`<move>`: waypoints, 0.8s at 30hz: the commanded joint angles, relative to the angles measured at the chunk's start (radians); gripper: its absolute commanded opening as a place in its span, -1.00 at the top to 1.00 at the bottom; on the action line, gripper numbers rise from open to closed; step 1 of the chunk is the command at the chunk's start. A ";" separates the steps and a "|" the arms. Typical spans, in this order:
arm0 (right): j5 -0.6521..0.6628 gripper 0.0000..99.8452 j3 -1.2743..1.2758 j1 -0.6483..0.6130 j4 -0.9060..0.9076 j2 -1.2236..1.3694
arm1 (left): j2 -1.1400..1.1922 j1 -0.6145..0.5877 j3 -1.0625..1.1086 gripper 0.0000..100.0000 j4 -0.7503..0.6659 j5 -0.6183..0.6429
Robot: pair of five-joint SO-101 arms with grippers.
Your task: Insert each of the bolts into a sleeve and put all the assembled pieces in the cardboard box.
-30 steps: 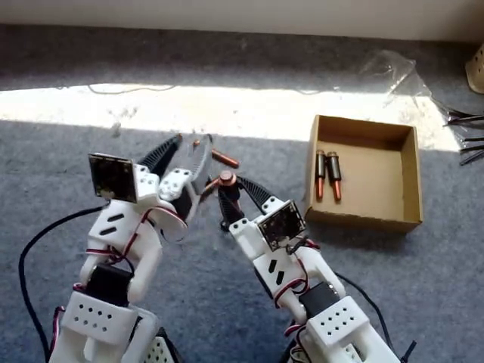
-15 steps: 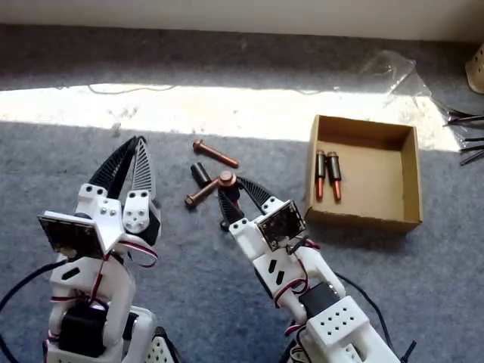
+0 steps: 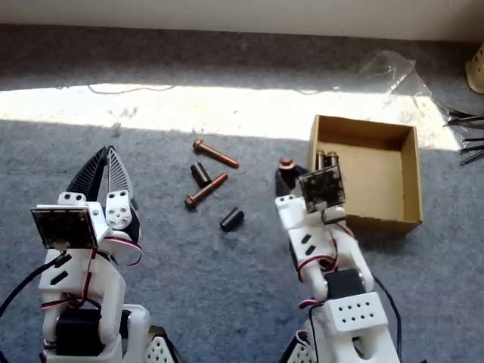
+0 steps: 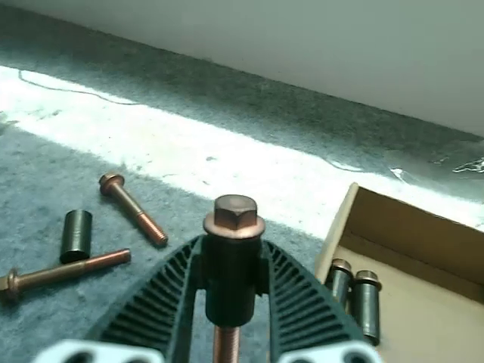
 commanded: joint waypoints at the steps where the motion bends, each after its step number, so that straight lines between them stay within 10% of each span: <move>1: 0.009 0.99 -0.165 0.116 0.073 -0.015 | -0.007 -0.010 0.048 0.94 0.002 -0.008; 24: 0.091 0.99 -0.591 0.369 0.249 0.504 | -0.007 -0.081 0.302 0.93 0.002 -0.008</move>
